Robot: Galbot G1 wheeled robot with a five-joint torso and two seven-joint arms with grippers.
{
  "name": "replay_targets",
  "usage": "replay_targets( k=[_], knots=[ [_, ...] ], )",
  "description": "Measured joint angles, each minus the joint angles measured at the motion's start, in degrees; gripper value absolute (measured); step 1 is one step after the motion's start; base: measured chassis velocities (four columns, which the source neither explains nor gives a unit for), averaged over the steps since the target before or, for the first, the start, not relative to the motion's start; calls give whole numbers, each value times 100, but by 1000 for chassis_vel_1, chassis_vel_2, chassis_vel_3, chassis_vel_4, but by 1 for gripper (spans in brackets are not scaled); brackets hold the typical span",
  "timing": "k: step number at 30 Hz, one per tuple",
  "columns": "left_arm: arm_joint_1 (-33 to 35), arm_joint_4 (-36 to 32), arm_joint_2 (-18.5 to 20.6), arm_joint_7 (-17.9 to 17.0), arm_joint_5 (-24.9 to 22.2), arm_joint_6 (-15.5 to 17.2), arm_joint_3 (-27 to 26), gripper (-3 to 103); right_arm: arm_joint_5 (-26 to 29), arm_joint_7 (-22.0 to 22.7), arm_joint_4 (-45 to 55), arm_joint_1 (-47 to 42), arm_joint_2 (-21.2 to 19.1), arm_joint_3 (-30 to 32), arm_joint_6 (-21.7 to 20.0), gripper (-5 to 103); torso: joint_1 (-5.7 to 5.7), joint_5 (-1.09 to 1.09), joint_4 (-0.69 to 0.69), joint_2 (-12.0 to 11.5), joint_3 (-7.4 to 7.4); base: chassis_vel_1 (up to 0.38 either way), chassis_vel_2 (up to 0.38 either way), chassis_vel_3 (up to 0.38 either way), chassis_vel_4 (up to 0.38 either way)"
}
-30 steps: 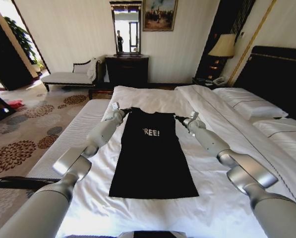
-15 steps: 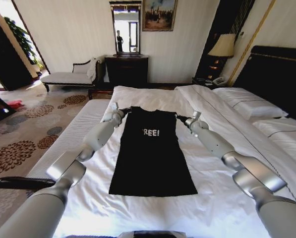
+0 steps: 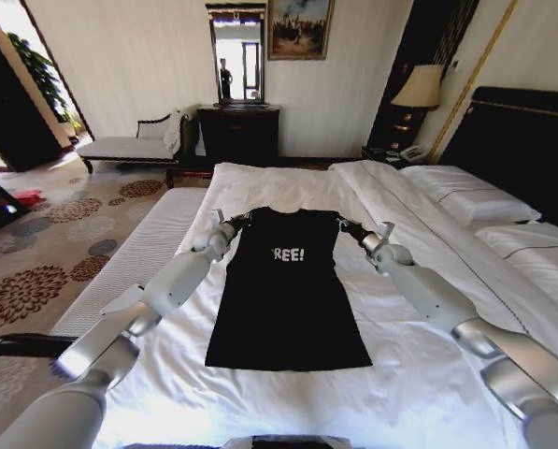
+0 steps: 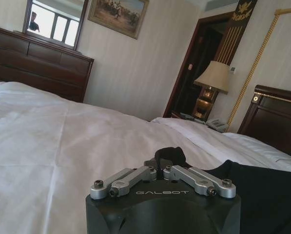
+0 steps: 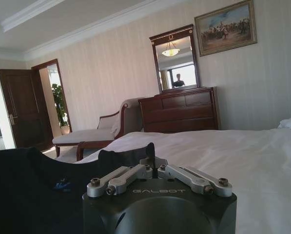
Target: Fold the clothes on the bed.
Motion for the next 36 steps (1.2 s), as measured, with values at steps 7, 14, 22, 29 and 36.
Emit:
replay_targets(
  k=[7,14,22,29,36],
  knots=[
    [403,-1048,376,-155,-85,0,-135,1,-163,46,496,-523,-191,352,86,0,0,2,-4,0,0,0,0,0,0],
    [1142,-2160,1070,-283,-178,7,-454,1,-238,185,1409,-1335,-486,1073,79,0,0,-1,-2,0,0,0,0,0,0],
    [1690,-2856,1575,-410,-225,5,-648,1,-338,222,2197,-2368,-753,1913,48,0,0,-2,-4,0,0,0,0,0,0],
    [2358,-3499,1681,-686,-171,-1,-1053,1,-506,224,2731,-3246,-825,2433,56,0,1,1,-3,0,1,0,0,0,0],
    [3048,-3923,1806,-737,-22,-39,-1417,1,-646,217,3100,-3816,-834,2894,99,0,0,0,-1,0,0,0,0,0,0]
  ],
)
